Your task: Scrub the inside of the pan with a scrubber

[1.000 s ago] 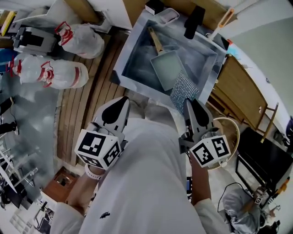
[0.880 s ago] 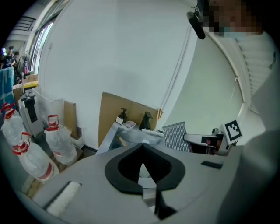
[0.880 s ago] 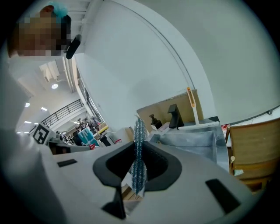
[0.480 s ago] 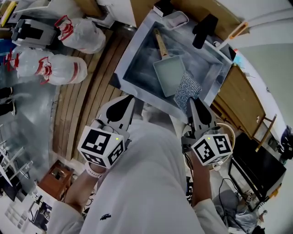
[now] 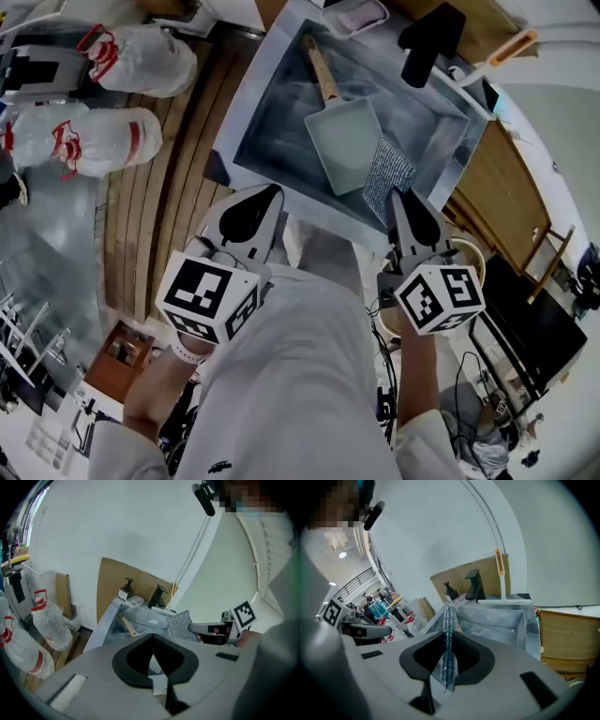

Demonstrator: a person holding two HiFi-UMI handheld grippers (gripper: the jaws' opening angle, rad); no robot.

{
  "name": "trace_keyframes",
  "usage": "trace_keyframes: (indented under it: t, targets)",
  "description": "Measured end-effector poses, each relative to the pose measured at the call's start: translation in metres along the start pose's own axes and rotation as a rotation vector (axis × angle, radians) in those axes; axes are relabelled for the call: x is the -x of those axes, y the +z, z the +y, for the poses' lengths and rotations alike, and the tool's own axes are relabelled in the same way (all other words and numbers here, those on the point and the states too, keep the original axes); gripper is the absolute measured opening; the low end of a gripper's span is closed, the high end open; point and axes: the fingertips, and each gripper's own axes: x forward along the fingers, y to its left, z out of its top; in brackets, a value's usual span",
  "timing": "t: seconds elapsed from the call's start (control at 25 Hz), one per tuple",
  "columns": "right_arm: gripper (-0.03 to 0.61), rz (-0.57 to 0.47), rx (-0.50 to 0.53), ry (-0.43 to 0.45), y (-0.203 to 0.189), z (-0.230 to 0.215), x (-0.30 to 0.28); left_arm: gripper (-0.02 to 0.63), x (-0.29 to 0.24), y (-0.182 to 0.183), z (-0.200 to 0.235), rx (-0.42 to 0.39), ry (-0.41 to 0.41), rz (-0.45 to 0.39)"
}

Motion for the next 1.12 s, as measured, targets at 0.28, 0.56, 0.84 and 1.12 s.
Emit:
trace_keyframes:
  t: [0.28, 0.56, 0.84, 1.12]
  targets:
    - [0.041, 0.076, 0.021, -0.027, -0.021, -0.039, -0.035, 0.005, -0.053, -0.023, 0.008, 0.023, -0.028, 0.059]
    - [0.041, 0.213, 0.059, -0.047, -0.049, -0.069, -0.070, 0.005, -0.096, -0.049, 0.016, 0.018, 0.001, 0.162]
    - [0.043, 0.342, 0.133, -0.044, -0.064, -0.094, -0.098, 0.005, -0.124, -0.058, 0.009, 0.069, -0.049, 0.184]
    - [0.044, 0.449, 0.211, -0.034, -0.082, -0.112, -0.124, 0.005, -0.145, -0.067, 0.012, 0.092, -0.059, 0.188]
